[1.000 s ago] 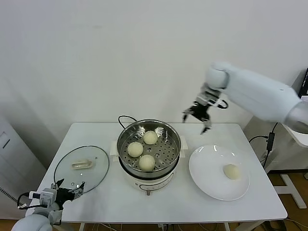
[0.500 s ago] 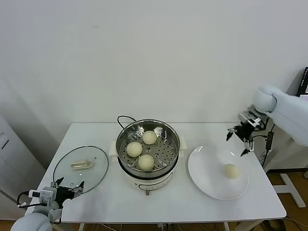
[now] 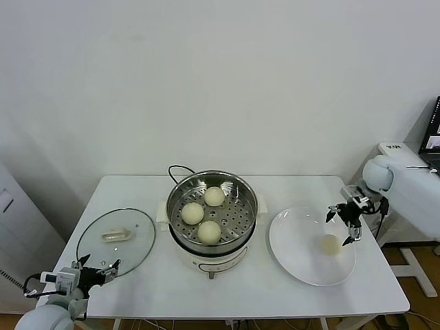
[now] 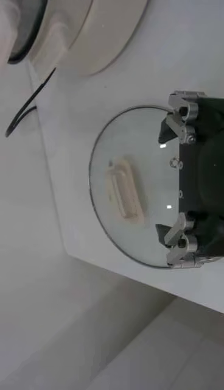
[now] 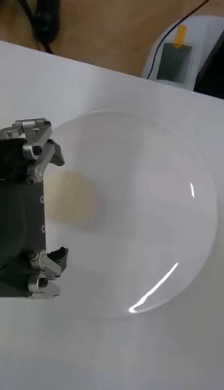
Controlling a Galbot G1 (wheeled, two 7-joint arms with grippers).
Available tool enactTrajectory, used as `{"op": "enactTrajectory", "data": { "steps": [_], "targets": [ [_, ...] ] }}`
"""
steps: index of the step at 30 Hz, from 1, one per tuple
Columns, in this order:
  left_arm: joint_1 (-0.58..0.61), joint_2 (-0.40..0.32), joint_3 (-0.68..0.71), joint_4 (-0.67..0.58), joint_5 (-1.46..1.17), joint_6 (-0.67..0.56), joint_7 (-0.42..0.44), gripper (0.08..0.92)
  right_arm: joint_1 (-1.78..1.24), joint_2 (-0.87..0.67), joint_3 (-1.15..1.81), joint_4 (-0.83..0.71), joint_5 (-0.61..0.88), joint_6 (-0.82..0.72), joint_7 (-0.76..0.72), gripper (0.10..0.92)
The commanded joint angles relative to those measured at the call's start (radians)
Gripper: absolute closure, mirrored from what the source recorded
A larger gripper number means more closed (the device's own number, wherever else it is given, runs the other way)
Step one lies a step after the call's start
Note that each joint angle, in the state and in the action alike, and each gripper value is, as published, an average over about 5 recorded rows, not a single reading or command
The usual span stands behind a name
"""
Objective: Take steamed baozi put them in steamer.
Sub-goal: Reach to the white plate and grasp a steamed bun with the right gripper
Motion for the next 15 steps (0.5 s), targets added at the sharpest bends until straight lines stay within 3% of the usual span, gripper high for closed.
{"op": "enactTrajectory", "data": {
  "steps": [1, 9, 15],
  "targets": [
    [0.001, -0.001, 0.000, -0.003, 0.001, 0.001, -0.001, 0.177, -0.128, 0.027, 0.114, -0.040, -0.079, -0.009, 0.032, 0.203],
    [0.000, -0.002, 0.001, -0.007, 0.001, 0.001, -0.001, 0.177, -0.167, 0.047, 0.172, -0.064, -0.138, -0.015, 0.061, 0.252],
    [0.004, -0.003, 0.000, -0.011, 0.001, 0.001, -0.002, 0.177, -0.183, 0.051, 0.198, -0.058, -0.162, -0.019, 0.072, 0.404]
  ]
}}
